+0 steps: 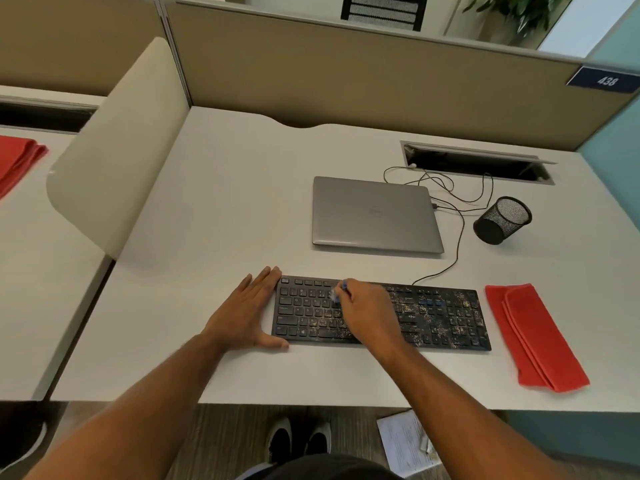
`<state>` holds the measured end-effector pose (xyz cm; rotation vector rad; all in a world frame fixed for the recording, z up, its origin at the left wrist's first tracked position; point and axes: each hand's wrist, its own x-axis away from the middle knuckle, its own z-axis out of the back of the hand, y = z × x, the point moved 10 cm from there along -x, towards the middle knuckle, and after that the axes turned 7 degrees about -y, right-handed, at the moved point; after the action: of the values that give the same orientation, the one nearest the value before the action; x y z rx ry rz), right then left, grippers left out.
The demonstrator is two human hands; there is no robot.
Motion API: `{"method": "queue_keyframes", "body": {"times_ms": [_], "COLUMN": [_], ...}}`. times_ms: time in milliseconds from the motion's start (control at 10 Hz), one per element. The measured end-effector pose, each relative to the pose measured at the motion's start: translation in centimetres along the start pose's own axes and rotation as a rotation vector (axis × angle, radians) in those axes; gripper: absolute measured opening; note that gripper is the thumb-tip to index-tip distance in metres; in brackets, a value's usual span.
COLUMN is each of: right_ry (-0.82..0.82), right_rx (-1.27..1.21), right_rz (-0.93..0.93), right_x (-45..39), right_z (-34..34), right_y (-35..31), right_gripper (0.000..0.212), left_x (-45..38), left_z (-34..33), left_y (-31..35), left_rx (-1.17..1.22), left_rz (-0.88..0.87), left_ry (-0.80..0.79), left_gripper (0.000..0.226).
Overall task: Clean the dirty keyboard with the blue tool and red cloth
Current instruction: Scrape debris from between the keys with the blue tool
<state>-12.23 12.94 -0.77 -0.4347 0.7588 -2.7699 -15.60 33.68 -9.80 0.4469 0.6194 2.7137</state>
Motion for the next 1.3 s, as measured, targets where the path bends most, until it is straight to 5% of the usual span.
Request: {"method": "queue_keyframes", "body": {"times_ms": [100,200,500,600,1300], "right_ry": [-0.047,0.06,-0.125,0.013,-0.118], "right_rx": [0.012,-0.231,-0.049,-0.195,-0.096], "right_rz": [-0.009,-0.06,-0.028,-0.051,0.013], "right_x": [0.2,0.1,0.1,-0.2,-0.4], "right_z": [-0.3,1.4,-0.3,1.3,-0.6], "right_y": [0.3,1.3,-0.1,0.8,-0.9], "right_gripper": [0.029,0.019,0.026,0.021,0.024], "left_x": [0.0,0.0,0.0,0.0,0.1], "left_z": [-0.1,-0.1,-0.2,-0.2,-0.4], "left_y": [-0.1,-0.1,0.1,0.2,0.1], "left_rx": [-0.001,-0.004,-0.004,-0.009,-0.014], "left_rz": [0.002,-0.002,-0.014,-0.012,-0.009], "left_ry": [-0.002,-0.003,-0.014,-0.012,-0.007], "left_gripper": [0.148,0.147,0.147,0.146,0.144]}}
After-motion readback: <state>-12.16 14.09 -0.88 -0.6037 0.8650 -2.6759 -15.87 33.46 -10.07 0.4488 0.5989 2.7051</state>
